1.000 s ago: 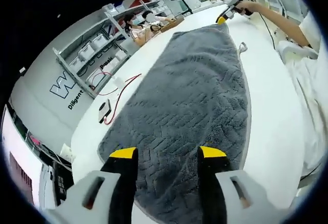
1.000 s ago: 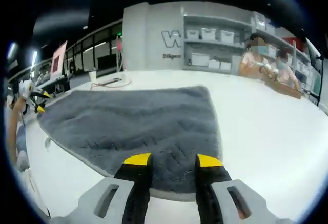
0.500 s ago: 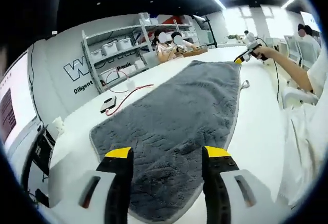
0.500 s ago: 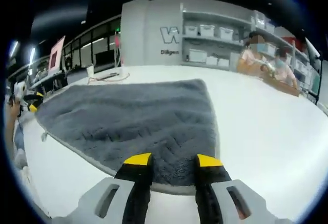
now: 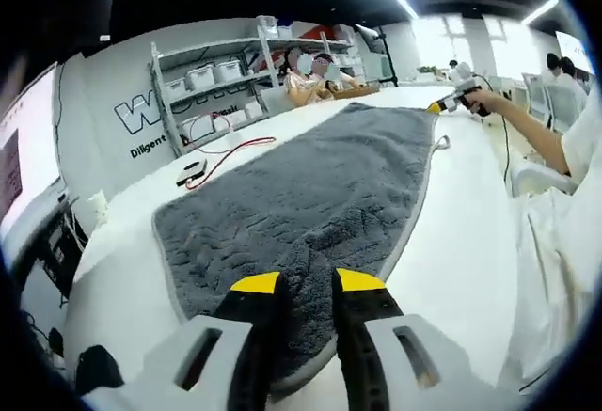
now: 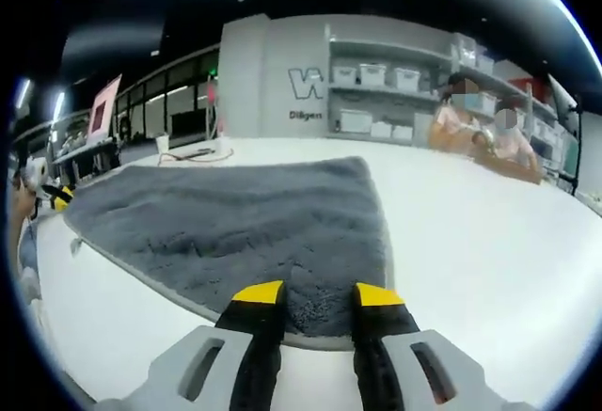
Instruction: Open the folded towel by lifting each exposed corner and separating the folded layers until the towel lies flat within the target outline without major curled edges
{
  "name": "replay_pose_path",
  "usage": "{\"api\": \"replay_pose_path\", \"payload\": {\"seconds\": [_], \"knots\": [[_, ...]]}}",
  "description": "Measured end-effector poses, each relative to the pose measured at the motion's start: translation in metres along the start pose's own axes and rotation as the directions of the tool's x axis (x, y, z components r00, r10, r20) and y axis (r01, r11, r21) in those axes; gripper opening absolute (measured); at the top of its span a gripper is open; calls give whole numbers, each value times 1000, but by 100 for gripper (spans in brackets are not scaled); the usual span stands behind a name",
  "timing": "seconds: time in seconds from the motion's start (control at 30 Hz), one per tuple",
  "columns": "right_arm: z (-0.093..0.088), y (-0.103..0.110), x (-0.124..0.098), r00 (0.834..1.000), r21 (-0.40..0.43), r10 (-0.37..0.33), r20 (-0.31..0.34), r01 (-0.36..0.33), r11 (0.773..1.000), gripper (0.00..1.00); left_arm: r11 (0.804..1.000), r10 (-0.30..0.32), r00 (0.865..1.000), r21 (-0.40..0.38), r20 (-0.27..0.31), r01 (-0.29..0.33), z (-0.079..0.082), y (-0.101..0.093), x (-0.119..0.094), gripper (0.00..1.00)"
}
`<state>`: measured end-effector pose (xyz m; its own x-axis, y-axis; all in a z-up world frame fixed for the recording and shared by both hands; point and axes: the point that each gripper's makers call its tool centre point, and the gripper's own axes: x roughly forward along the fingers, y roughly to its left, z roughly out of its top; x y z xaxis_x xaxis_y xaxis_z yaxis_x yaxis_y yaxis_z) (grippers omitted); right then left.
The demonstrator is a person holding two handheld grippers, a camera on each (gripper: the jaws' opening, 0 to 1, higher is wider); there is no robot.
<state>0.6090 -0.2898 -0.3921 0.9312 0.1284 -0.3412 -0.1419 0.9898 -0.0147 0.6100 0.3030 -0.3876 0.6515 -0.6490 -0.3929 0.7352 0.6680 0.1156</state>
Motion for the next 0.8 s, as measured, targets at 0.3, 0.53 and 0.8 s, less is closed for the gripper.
{"api": "replay_pose_path", "payload": {"seconds": [0.3,0.53,0.8], "knots": [[-3,3,-10,1000,-5,11,-9,-11,1000,20,999,-29,996,20,84,27,-3,-1,-9,17],[-7,4,-19,999,-16,31,-18,-31,999,18,1000,-28,998,8,59,27,-8,3,-16,18],[-9,6,-23,998,-31,39,-41,-41,999,18,997,-7,1000,77,-30,9,-13,5,-29,18]]}}
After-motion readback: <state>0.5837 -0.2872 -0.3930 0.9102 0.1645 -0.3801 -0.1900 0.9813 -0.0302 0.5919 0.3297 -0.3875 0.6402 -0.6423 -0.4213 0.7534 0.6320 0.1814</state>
